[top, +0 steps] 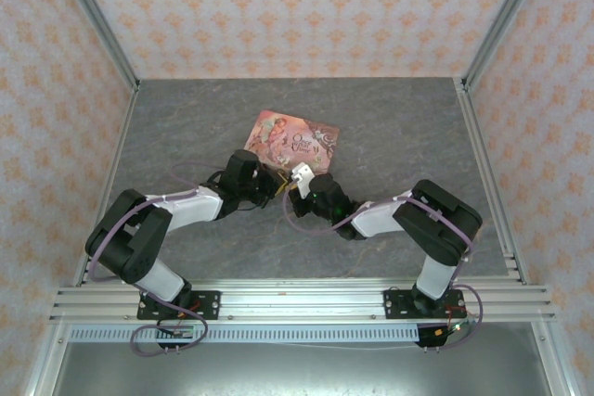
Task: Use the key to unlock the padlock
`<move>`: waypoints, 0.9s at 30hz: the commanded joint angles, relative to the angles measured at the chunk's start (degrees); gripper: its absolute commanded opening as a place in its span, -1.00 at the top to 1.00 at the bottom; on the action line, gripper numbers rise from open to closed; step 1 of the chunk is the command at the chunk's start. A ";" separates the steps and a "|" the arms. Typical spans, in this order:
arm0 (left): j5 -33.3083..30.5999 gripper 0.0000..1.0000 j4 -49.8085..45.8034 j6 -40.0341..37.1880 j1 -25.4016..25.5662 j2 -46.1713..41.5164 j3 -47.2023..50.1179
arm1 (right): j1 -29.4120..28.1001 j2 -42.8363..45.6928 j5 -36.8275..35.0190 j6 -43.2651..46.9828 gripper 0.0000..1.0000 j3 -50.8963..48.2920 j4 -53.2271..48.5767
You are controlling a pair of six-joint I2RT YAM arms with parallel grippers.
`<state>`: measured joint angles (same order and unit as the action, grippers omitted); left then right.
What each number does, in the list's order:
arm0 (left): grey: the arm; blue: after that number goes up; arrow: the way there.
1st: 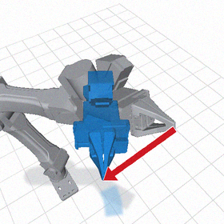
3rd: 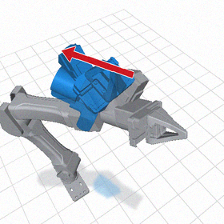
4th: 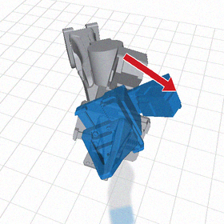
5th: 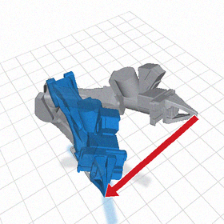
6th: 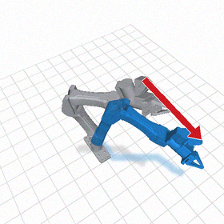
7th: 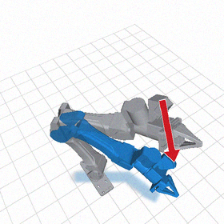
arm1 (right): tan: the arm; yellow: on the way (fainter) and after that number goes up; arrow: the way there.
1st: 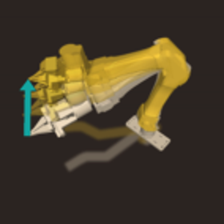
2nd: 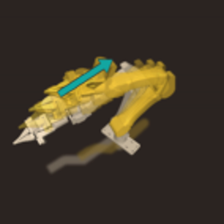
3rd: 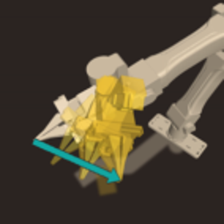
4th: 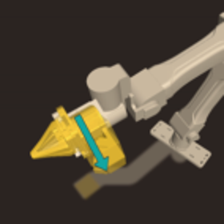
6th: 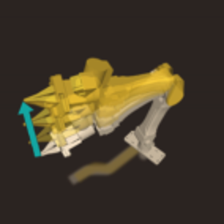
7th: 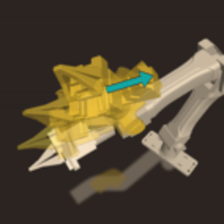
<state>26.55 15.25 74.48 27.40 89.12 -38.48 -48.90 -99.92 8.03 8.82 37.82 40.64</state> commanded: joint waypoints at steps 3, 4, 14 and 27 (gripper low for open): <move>-1.02 1.00 -0.75 -2.47 0.83 1.28 -0.10 | 0.48 0.68 -0.32 -2.06 1.00 -0.10 0.58; -1.46 0.98 -1.18 -2.79 0.82 1.04 -0.09 | 0.48 0.77 -0.38 -2.30 1.00 -0.20 0.58; -2.25 0.72 -1.70 -3.43 0.41 0.25 0.11 | 0.48 0.07 1.48 -8.01 1.00 -0.51 0.91; -3.06 0.09 -9.26 -6.97 -3.23 -7.34 -0.04 | 0.48 0.22 2.49 -12.60 1.00 -0.98 1.41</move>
<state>25.04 10.22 69.73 25.26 84.14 -38.46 -48.71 -99.92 9.28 -0.89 37.58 40.18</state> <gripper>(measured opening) 0.440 0.046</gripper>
